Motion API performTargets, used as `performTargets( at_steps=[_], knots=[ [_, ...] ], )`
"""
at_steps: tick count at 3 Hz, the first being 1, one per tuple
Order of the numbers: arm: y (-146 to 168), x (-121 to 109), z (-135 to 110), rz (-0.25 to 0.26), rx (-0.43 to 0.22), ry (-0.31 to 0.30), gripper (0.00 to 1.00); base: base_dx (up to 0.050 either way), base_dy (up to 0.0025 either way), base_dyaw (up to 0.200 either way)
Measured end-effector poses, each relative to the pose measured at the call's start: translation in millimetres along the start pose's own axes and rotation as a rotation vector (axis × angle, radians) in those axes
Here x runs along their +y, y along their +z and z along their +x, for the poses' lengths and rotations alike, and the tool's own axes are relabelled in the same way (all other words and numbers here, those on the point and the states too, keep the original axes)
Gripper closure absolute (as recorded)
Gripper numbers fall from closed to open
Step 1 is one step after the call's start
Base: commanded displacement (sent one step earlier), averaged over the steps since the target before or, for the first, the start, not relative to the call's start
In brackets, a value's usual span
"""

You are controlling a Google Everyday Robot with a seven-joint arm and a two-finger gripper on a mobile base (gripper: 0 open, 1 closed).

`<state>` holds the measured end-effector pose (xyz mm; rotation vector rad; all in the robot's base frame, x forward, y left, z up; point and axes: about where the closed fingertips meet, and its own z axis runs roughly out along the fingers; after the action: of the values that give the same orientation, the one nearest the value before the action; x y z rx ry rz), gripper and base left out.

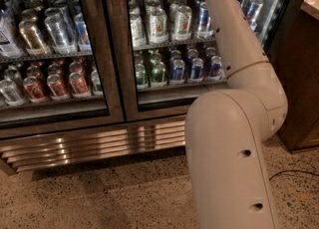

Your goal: Open right fridge door

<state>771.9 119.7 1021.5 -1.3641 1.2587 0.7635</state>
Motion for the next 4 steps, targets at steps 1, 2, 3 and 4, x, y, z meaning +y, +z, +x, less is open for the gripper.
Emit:
performTargets(
  at_steps=[1, 2, 3, 4],
  knots=[
    [-10.0, -9.6, -1.8, 0.077, 0.043, -0.019, 1.0, 0.0, 0.0, 0.0],
    [-10.9, -9.1, -2.6, 0.089, 0.047, -0.019, 1.0, 0.0, 0.0, 0.0],
    [-11.0, -9.0, -0.5, 0.111, 0.039, 0.004, 1.0, 0.0, 0.0, 0.0],
    [-11.0, -9.0, -0.5, 0.111, 0.039, 0.004, 1.0, 0.0, 0.0, 0.0]
  ],
)
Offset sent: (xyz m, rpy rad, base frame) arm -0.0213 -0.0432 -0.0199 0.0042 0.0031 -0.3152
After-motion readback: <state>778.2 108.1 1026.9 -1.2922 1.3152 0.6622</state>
